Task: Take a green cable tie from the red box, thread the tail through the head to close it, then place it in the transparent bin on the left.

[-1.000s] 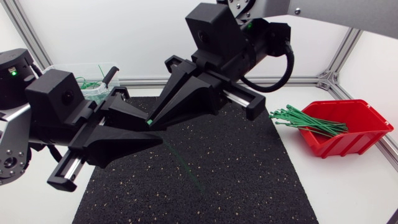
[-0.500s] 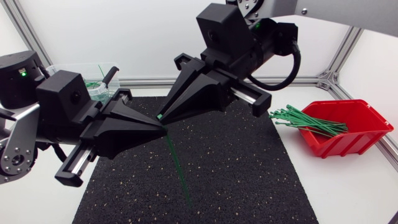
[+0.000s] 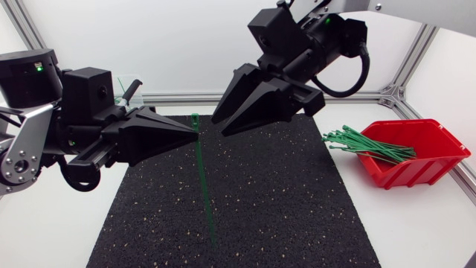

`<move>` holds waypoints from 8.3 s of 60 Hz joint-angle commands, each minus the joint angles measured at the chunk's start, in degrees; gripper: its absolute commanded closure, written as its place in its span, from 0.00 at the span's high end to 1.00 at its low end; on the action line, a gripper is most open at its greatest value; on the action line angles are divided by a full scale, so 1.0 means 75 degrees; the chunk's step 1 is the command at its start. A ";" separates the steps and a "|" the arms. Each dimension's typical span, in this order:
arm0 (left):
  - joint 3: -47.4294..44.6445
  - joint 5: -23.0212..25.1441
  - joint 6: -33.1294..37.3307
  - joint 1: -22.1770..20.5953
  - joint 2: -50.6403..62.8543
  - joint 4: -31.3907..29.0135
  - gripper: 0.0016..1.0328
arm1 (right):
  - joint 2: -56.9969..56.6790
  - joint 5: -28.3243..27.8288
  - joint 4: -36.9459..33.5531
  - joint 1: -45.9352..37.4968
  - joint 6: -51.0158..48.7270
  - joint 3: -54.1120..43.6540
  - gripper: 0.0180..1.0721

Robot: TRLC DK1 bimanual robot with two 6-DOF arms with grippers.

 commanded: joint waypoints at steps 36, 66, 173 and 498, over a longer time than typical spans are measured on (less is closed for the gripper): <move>0.1059 -0.1978 0.0657 0.0196 0.0500 -0.1960 0.03 | -0.2149 0.3890 0.6418 0.0595 0.4325 -0.3675 0.57; 0.1094 -0.2213 -0.2284 -0.0379 -0.0461 -0.1796 0.03 | -0.2864 0.1863 0.4825 0.0361 0.6528 -0.3253 0.57; -0.0476 -0.2564 -0.3655 -0.0800 -0.1422 0.0454 0.16 | -0.3403 0.0972 0.6875 0.0982 0.8473 -0.4355 0.05; 0.6837 -0.0384 0.7220 0.0676 0.6640 -1.1792 0.03 | -0.0930 1.0523 1.6215 0.4439 -0.2730 -0.8878 0.62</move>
